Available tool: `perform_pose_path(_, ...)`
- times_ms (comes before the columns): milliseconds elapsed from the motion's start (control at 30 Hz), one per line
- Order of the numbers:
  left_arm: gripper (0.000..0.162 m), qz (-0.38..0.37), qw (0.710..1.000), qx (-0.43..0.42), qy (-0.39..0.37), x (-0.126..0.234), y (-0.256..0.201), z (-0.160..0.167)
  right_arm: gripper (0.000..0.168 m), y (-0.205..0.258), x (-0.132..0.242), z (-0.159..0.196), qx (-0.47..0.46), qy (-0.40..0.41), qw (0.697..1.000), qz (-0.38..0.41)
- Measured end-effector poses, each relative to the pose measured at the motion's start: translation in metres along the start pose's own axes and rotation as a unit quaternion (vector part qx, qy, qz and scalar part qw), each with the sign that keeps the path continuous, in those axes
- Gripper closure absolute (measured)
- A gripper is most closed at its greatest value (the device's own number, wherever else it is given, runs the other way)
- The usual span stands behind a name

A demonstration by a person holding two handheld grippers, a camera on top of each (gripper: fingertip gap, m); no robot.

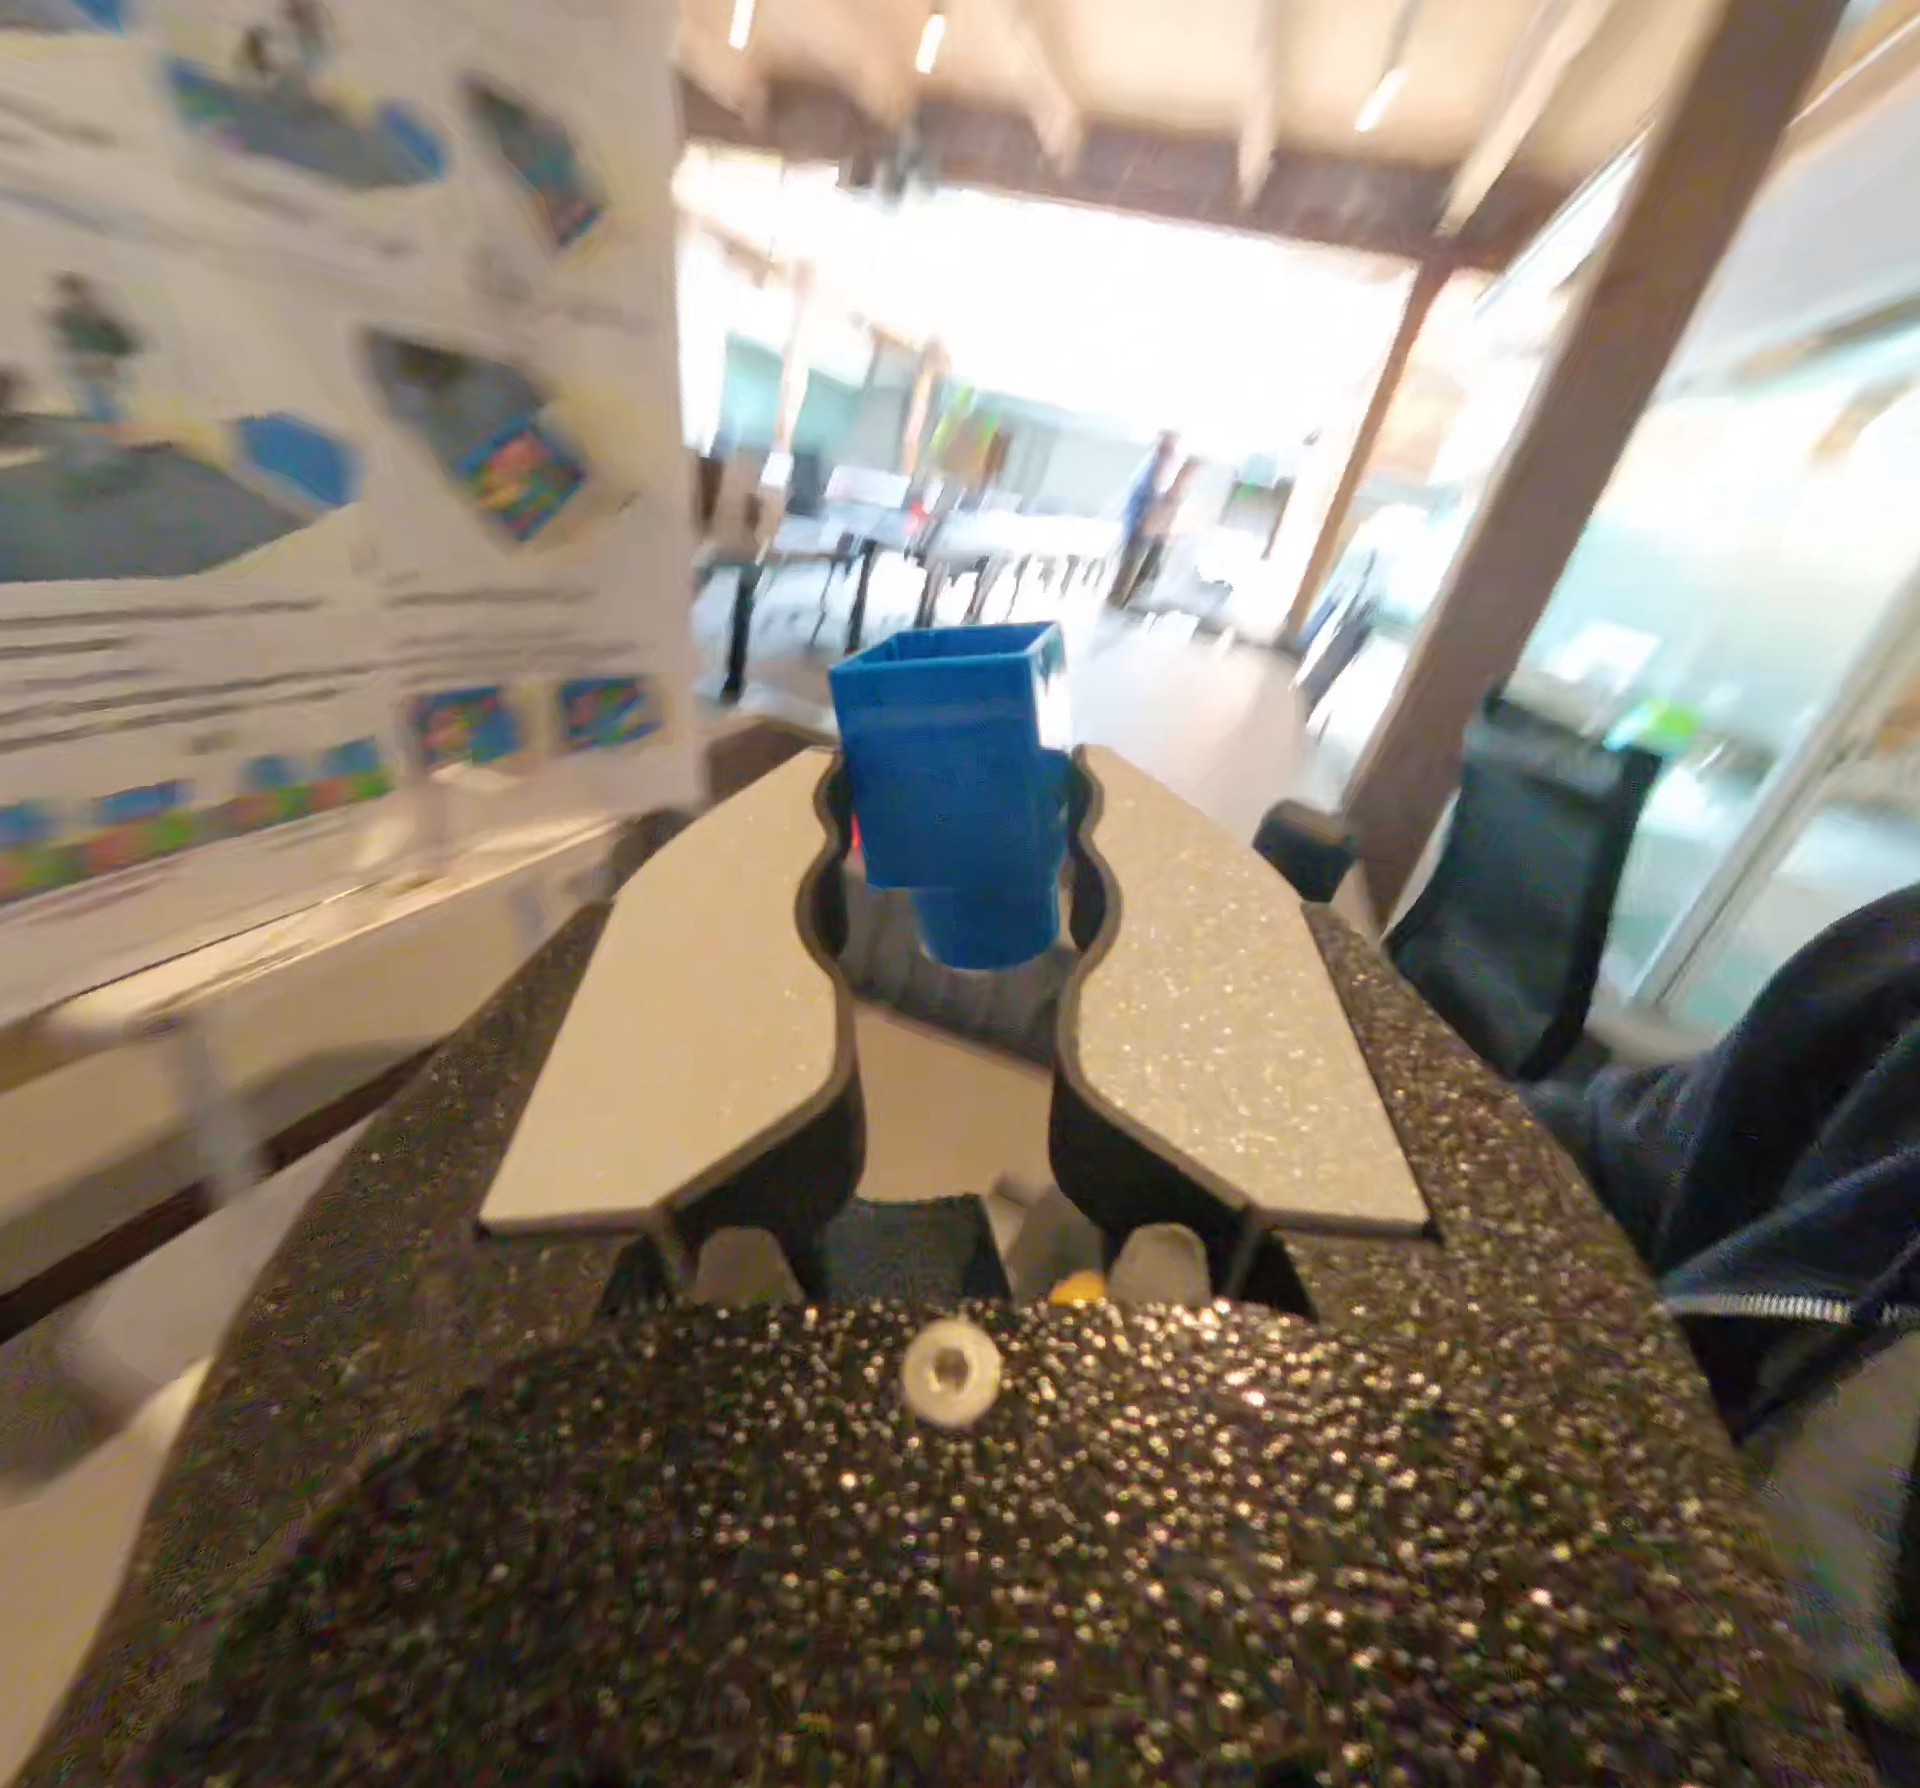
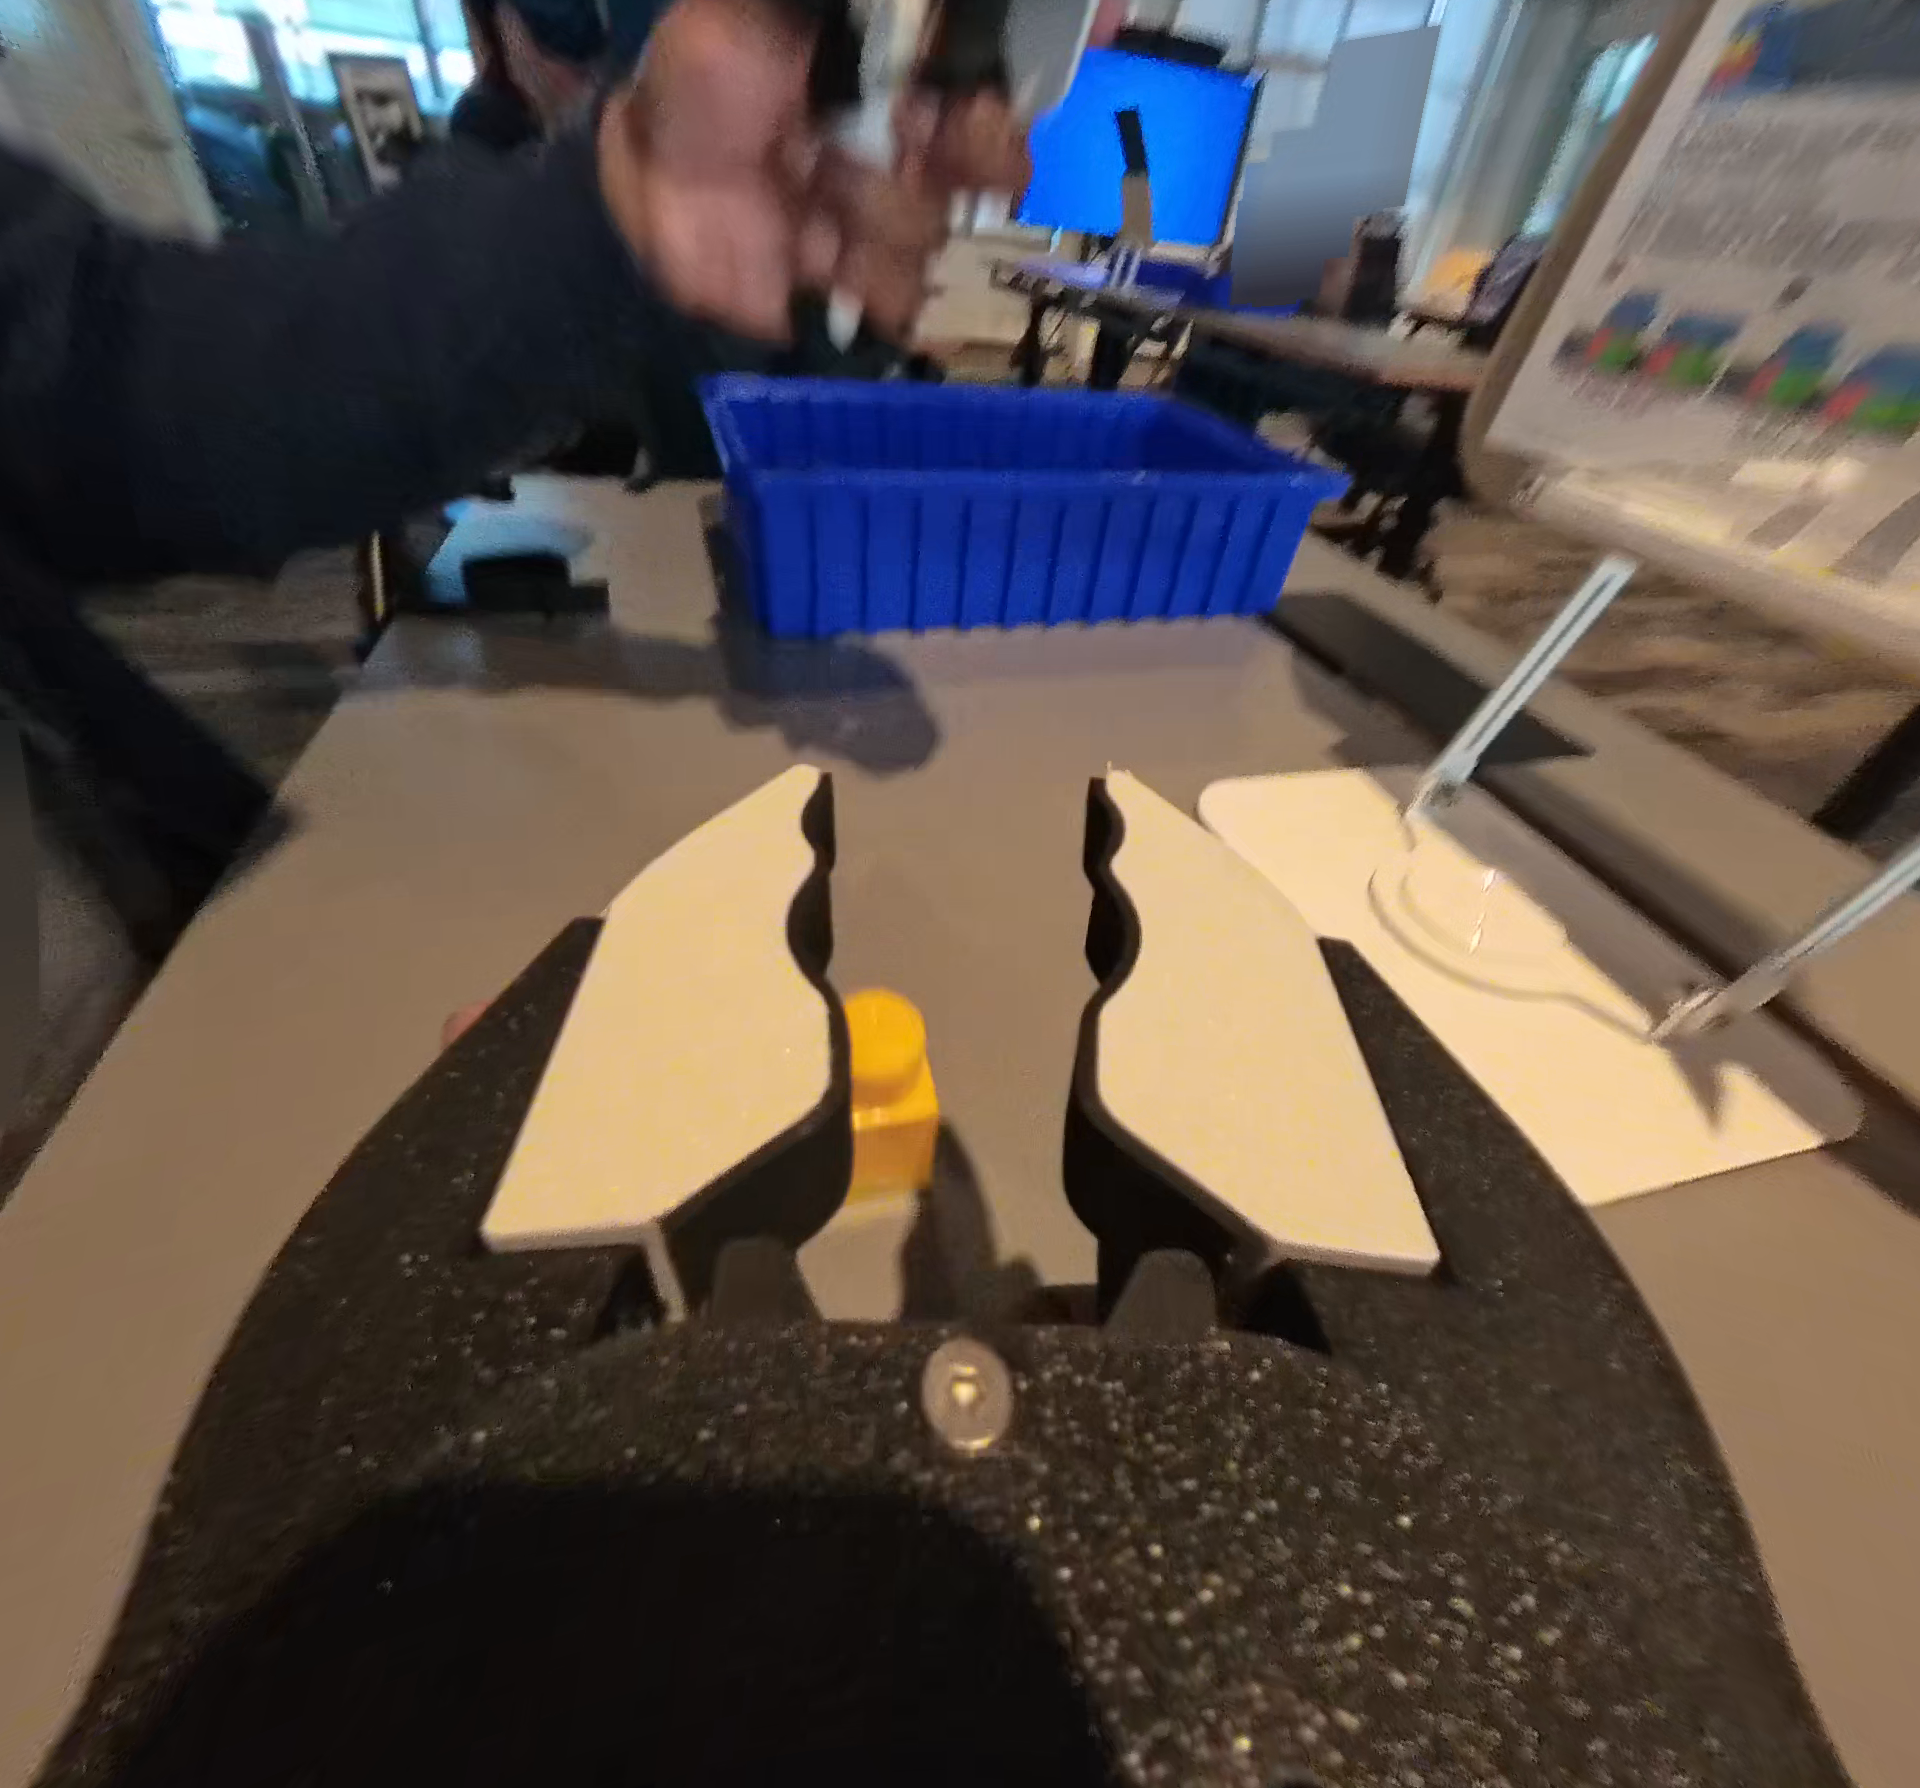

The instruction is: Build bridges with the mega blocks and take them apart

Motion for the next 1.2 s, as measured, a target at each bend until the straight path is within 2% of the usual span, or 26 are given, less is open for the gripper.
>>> perform_pose_path(100, 0.123, 0.071, 0.988, 0.044, -0.127, -0.011, -0.019, 0.055, 0.125, 0.009, -0.003, -0.035, -0.027, -0.047, 0.998, 0.036)
perform_pose_path(233, 0.123, 0.099, 0.95, 0.179, -0.236, -0.014, -0.018, 0.129, 0.126, 0.031, -0.013, -0.06, -0.081, -0.105, 0.988, 0.083)
perform_pose_path(300, 0.123, 0.09, 0.93, 0.234, -0.268, -0.014, -0.021, 0.156, 0.126, 0.043, -0.021, -0.061, -0.041, -0.09, 0.985, 0.14)
perform_pose_path(400, 0.123, 0.083, 0.917, 0.295, -0.256, -0.018, -0.03, 0.182, 0.129, 0.062, -0.033, -0.061, 0.085, -0.047, 0.972, 0.214)
perform_pose_path(500, 0.123, 0.082, 0.909, 0.33, -0.243, -0.017, -0.039, 0.191, 0.13, 0.077, -0.044, -0.057, 0.246, 0.015, 0.934, 0.258)
perform_pose_path(600, 0.123, 0.08, 0.9, 0.357, -0.238, -0.01, -0.044, 0.193, 0.13, 0.089, -0.053, -0.055, 0.326, 0.037, 0.909, 0.257)
perform_pose_path(833, 0.123, 0.097, 0.875, 0.413, -0.232, -0.008, -0.055, 0.213, 0.129, 0.1, -0.071, -0.05, 0.381, 0.067, 0.884, 0.262)
perform_pose_path(1033, 0.124, 0.104, 0.858, 0.443, -0.239, -0.007, -0.059, 0.224, 0.135, 0.102, -0.073, -0.049, 0.391, 0.079, 0.877, 0.268)
perform_pose_path(1133, 0.124, 0.1, 0.861, 0.443, -0.228, -0.004, -0.058, 0.225, 0.135, 0.102, -0.074, -0.049, 0.387, 0.092, 0.881, 0.255)
perform_pose_path(1200, 0.121, 0.089, 0.879, 0.423, -0.202, -0.001, -0.055, 0.225, 0.135, 0.099, -0.074, -0.048, 0.374, 0.104, 0.892, 0.231)
Point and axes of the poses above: each gripper's, where its closed fingertips meet, x back along the fingers, z out of its underside, y = z × x across the jaws, the point moved 7 cm from there along x, back along the fingers, and after that the axes turned 14 degrees about x, right-handed, at the moved point
